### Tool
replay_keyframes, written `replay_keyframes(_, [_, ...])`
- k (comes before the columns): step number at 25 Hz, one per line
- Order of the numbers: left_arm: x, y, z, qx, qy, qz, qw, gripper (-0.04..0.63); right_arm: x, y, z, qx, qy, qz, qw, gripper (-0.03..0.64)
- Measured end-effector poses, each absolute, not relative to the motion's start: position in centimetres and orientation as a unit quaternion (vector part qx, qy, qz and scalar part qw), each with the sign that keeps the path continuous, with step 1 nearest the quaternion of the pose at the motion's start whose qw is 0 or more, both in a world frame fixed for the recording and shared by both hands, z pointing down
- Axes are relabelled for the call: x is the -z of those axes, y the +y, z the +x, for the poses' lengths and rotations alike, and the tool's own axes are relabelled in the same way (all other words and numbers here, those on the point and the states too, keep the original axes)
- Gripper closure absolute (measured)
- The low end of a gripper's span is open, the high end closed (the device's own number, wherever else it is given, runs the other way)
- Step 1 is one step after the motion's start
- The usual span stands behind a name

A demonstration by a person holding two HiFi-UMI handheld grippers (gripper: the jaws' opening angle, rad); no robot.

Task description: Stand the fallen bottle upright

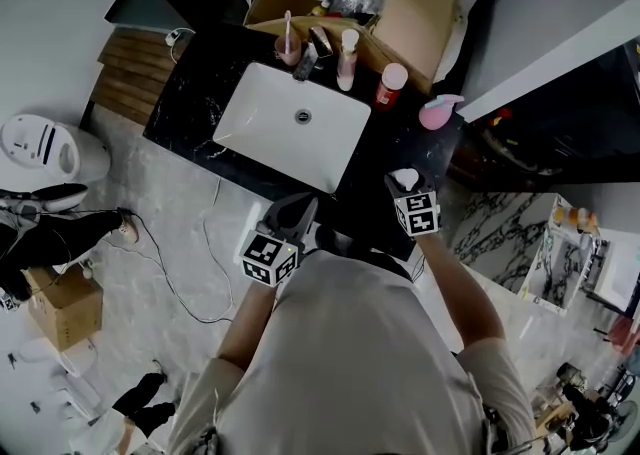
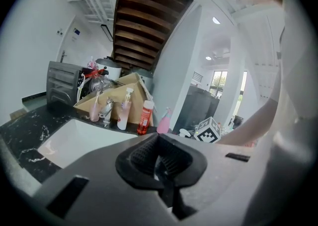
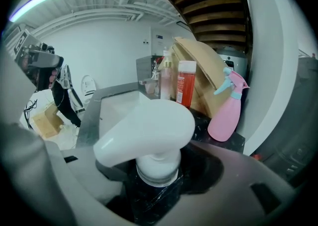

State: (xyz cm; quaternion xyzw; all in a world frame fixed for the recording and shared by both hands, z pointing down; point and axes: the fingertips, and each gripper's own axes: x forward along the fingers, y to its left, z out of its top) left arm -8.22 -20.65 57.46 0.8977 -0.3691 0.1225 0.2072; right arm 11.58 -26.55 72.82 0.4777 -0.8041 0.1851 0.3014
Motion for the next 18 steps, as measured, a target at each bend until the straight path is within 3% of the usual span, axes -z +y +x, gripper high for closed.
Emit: replay_keyframes(18, [-56.8,-18.5,-7.3,-0.119,-0.378,0.896,0.201,0.588,-70.3,-25.0,12.8,-0.193,-0.825,0.457,0.270,0.291])
